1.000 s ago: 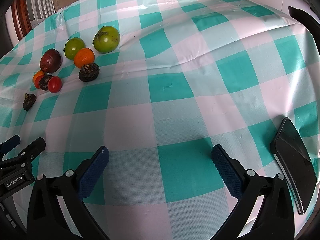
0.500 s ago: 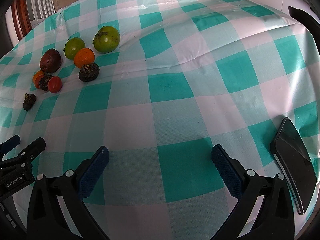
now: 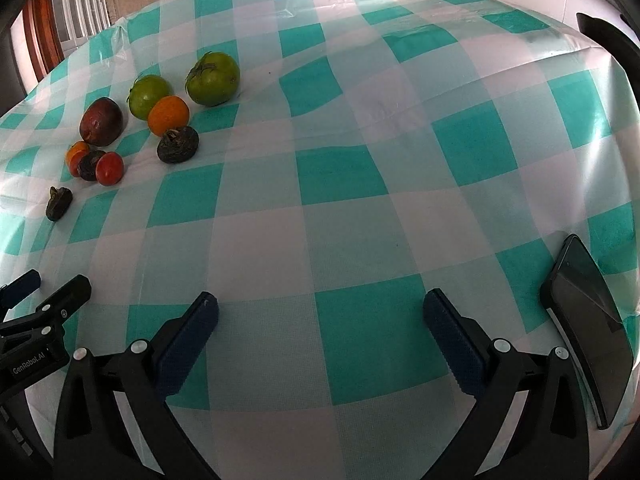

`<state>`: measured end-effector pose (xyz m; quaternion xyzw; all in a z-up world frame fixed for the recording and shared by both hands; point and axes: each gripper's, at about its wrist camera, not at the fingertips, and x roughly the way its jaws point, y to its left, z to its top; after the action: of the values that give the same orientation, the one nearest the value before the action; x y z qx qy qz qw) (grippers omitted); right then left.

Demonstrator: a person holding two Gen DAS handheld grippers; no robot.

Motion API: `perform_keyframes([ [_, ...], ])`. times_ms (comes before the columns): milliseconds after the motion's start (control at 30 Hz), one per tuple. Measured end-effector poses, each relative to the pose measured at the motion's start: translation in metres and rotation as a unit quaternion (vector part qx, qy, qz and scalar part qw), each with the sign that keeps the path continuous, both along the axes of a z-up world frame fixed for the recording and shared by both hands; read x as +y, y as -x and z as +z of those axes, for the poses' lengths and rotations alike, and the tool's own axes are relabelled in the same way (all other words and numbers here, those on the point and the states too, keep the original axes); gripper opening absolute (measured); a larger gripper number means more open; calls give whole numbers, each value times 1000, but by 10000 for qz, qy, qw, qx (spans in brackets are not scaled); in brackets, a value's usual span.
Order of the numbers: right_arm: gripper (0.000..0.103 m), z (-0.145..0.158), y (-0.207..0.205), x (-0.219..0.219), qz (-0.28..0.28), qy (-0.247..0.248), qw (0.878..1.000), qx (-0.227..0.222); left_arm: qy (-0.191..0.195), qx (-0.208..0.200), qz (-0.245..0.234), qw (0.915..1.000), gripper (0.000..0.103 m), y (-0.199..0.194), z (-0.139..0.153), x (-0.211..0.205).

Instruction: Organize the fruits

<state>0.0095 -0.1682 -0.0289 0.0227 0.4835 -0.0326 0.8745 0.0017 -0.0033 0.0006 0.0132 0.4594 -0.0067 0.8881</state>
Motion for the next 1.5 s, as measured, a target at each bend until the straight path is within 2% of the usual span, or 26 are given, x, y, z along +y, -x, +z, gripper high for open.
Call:
perform_keyframes([
  [1500,99,1,0,-2,-2,0,10000,-2,5,1,0,10000,102,1,-1,3],
])
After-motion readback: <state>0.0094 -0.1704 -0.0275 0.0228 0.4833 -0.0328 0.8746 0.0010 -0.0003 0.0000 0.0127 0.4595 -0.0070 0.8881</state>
